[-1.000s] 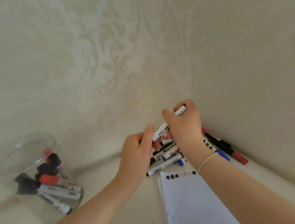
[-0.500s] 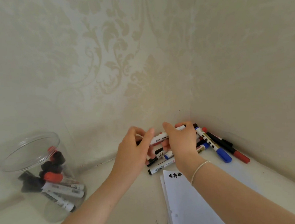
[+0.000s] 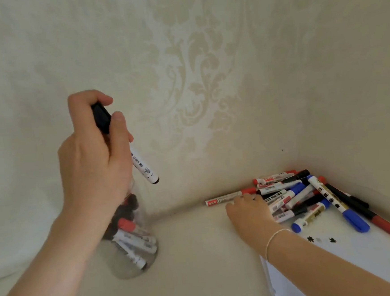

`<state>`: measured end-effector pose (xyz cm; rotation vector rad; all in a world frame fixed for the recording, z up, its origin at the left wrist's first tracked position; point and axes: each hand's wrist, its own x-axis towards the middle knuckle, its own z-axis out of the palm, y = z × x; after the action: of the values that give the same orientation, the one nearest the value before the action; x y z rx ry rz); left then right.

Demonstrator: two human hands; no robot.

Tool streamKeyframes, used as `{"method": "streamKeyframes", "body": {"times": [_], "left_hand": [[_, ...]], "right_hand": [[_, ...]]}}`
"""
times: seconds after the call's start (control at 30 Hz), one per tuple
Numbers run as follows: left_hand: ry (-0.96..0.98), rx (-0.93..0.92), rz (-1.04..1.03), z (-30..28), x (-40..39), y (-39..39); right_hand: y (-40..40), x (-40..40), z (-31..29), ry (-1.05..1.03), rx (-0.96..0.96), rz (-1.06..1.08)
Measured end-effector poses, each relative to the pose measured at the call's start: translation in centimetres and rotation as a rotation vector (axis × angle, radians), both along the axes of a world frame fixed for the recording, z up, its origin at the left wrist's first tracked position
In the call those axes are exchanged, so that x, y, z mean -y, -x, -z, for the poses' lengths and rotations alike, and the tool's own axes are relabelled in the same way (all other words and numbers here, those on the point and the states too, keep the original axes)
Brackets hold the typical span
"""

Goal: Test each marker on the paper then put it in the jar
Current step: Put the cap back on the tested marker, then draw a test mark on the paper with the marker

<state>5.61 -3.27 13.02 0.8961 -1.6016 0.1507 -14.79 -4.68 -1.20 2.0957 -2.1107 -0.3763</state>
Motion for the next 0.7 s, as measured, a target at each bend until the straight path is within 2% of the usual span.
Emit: {"method": "streamKeyframes", "body": {"times": [0.07,0.13,0.23,0.33,0.43,0.5,0.57,0.7], "left_hand": [[0.001,0.054,-0.095,0.0,0.6,-1.5],[-0.025,0.083,-0.137,0.3,1.2,-2.6],[-0.063,0.044,-0.127,0.8,1.9,-3.5],[-0.016,-0.040,-0.095,1.0,2.1,-3.7],[0.121,-0.131,-0.079,0.4,2.3,-4.1],[0.148,-0.120,-0.106,0.0,2.8,-4.5],[0.074,0.031,-0.172,0.0,3.5,-4.7],[-0.122,0.449,-0.276,0.8,4.3,-5.1]], "right_hand": [[-0.3,0.6,-0.2,0.004,-0.041,-0.051],[-0.5,1.1,-0.5,0.047,-0.001,-0.123],[-1.9,1.5,-1.5,0.230,0.306,-0.281],[-3.7,1.2,-2.9,0.404,0.619,-0.403],[-5.0,1.0,-4.3,0.493,0.715,-0.458],[-5.6,1.1,-4.9,0.515,0.718,-0.468],[-6.0,1.1,-5.3,0.526,0.724,-0.471],[-6.4,1.2,-5.9,0.570,0.827,-0.443]]}}
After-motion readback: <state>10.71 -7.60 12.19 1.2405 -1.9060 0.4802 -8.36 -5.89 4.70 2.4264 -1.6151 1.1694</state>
